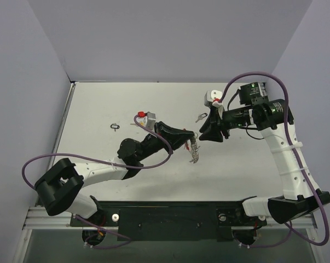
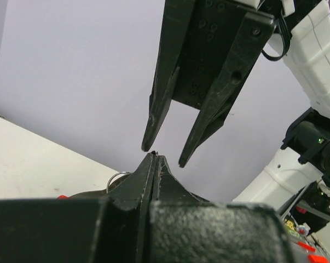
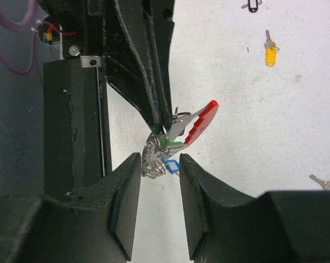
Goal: Put the keys on the keyring
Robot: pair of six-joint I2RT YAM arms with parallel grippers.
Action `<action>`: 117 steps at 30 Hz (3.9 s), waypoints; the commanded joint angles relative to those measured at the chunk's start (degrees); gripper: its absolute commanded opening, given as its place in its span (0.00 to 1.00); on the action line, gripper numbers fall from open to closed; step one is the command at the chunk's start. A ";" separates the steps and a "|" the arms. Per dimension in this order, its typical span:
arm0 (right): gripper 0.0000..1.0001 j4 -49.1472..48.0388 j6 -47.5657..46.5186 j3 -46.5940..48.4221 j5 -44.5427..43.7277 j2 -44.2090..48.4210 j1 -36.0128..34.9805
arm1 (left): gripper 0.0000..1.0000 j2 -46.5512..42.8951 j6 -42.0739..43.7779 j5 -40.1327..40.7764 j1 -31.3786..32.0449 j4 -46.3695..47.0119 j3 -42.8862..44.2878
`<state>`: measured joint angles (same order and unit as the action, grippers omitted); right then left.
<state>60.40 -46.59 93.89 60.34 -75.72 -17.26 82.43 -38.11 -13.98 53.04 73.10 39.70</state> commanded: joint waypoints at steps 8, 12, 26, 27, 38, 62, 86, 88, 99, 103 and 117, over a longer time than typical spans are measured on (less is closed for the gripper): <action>0.31 0.77 -1.75 -1.68 7.87 0.31 -1.11 | 0.00 -0.34 -0.04 -7.91 -1.27 9.52 0.46; 0.29 1.03 -3.24 -2.74 7.87 0.05 -1.11 | 0.00 -0.43 -0.39 -8.08 -1.27 10.04 0.55; 0.05 1.39 -3.86 -5.12 8.31 -0.39 -2.43 | 0.00 -0.26 -0.48 -7.29 -1.27 10.84 0.20; 0.01 1.47 -3.60 -4.94 8.22 -0.48 -2.43 | 0.00 -0.34 -0.48 -7.21 -1.18 10.92 0.11; 0.00 3.75 -2.63 -1.16 2.68 -0.22 -2.25 | 0.00 -2.18 -1.18 -6.85 -2.50 8.47 -1.56; 0.00 29.60 -15.99 16.24 -20.16 -12.17 -12.18 | 0.46 -16.43 36.07 -10.11 0.84 -58.42 10.83; 0.00 29.51 -15.90 15.98 -19.64 -12.43 -14.03 | 0.36 -10.01 36.88 0.35 3.65 -36.98 7.84; 0.00 29.51 -15.90 15.98 -19.38 -12.26 -13.95 | 0.36 -9.75 36.79 0.18 3.65 -36.80 7.76; 0.00 29.60 -15.82 15.63 -18.15 -12.26 -13.95 | 0.33 -8.78 36.79 0.53 3.65 -35.92 7.58; 0.00 29.51 -15.82 15.71 -17.97 -12.17 -13.95 | 0.29 -8.43 37.14 0.27 3.65 -37.15 7.93; 0.01 29.60 -15.82 14.66 -16.75 -11.64 -13.77 | 0.00 -9.22 34.24 0.44 3.57 -33.82 6.80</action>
<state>75.29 -62.41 108.53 40.42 -88.40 -30.83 74.19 -1.76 -13.91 56.53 33.69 46.94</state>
